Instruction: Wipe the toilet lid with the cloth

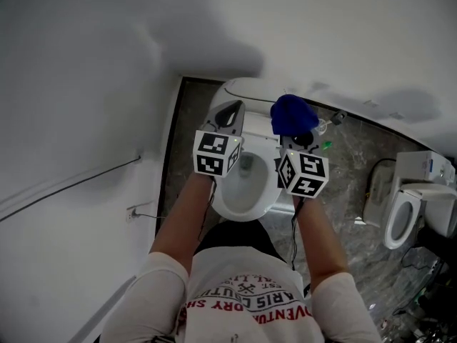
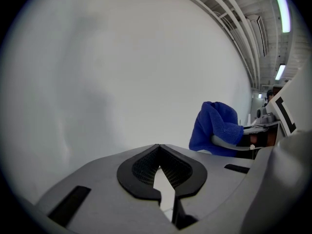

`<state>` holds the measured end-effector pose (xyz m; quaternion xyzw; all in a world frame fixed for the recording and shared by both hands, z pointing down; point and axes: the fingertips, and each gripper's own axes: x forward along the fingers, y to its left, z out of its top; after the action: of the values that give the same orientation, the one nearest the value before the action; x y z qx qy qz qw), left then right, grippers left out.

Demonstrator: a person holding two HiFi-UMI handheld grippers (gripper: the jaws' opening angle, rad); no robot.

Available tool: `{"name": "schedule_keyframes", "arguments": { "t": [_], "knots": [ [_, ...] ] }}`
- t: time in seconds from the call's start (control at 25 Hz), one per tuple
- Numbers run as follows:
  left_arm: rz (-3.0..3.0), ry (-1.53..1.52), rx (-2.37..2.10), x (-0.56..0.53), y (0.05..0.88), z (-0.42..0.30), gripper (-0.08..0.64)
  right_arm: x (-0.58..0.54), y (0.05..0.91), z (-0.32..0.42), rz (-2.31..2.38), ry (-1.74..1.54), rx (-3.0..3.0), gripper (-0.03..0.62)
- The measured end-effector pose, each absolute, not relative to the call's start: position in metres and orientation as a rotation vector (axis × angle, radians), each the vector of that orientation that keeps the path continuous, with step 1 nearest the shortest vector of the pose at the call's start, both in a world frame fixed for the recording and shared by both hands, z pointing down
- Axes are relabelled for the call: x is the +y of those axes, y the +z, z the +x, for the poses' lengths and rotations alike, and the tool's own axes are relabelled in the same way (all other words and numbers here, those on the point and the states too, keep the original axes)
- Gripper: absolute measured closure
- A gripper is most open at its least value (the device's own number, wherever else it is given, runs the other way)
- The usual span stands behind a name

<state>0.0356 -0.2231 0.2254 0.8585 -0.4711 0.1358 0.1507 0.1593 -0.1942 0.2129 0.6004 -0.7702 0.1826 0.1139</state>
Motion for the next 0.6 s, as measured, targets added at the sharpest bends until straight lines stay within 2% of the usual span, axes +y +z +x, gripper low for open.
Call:
{"name": "schedule_keyframes", "arguments": {
  "t": [0.6],
  "knots": [
    [2.482,0.340,-1.256,-0.115,0.242,0.022,0.554,-0.086,0.232,0.143,1.870,0.551,-2.146,0.505]
  ]
}}
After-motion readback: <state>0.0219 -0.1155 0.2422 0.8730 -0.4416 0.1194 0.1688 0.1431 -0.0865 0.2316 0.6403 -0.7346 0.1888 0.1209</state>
